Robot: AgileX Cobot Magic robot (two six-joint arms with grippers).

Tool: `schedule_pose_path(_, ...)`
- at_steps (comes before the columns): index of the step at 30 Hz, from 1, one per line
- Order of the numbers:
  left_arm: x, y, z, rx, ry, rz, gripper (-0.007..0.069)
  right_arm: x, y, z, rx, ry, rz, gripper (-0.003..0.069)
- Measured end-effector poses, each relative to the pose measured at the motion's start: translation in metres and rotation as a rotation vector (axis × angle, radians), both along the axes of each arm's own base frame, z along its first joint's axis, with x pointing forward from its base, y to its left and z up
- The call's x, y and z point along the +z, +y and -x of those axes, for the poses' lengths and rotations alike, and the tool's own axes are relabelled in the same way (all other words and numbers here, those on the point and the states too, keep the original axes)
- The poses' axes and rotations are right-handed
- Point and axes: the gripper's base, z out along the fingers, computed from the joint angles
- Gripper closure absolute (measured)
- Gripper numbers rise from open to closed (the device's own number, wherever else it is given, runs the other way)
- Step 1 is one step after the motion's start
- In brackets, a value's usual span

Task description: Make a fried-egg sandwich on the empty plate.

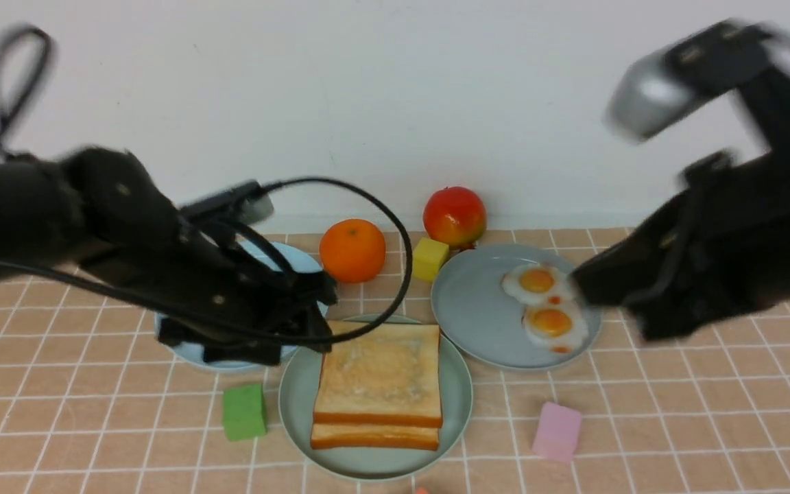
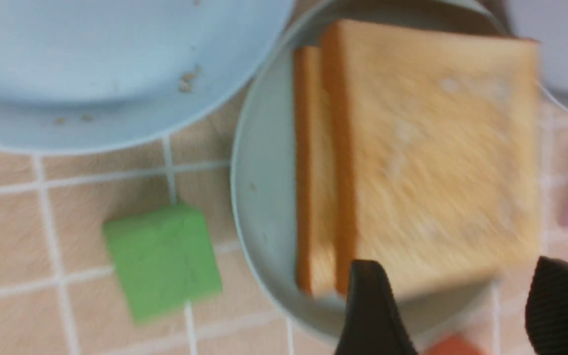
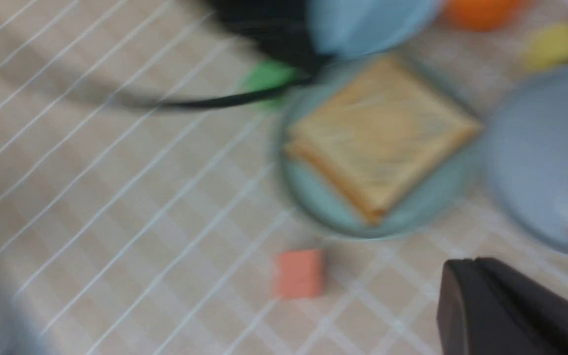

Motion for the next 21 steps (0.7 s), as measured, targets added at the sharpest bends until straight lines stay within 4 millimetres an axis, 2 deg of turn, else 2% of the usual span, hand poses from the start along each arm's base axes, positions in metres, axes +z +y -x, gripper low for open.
schedule_pose_path(3,0.022,0.004,0.015,-0.026,-0.027,0.011,0.0216,0.010,-0.017,0.005,-0.110,-0.041,-0.010,0.0637)
schedule_pose_path(4,0.037,0.006,0.026,-0.053,-0.047,0.024,0.0240,0.016,-0.025,0.011,-0.153,-0.065,-0.018,0.0635)
schedule_pose_path(7,0.069,0.010,0.055,-0.118,-0.102,0.068,0.0339,0.025,-0.041,0.034,-0.215,-0.122,-0.075,0.0630)
schedule_pose_path(10,0.091,0.017,0.086,-0.162,-0.150,0.095,0.0461,0.020,-0.056,0.060,-0.226,-0.166,-0.123,0.0627)
schedule_pose_path(12,0.097,0.022,0.102,-0.175,-0.162,0.103,0.0534,0.012,-0.066,0.079,-0.232,-0.207,-0.158,0.0627)
schedule_pose_path(14,0.106,0.030,0.130,-0.178,-0.203,0.123,0.0629,0.001,-0.077,0.099,-0.236,-0.265,-0.202,0.0627)
schedule_pose_path(15,0.108,0.033,0.138,-0.178,-0.215,0.127,0.0638,-0.004,-0.081,0.107,-0.237,-0.285,-0.217,0.0627)
schedule_pose_path(17,0.107,0.042,0.166,-0.174,-0.253,0.145,0.0638,-0.020,-0.093,0.128,-0.240,-0.339,-0.257,0.0627)
schedule_pose_path(21,0.096,0.055,0.211,-0.175,-0.307,0.184,0.0638,-0.050,-0.108,0.152,-0.247,-0.412,-0.270,0.0625)
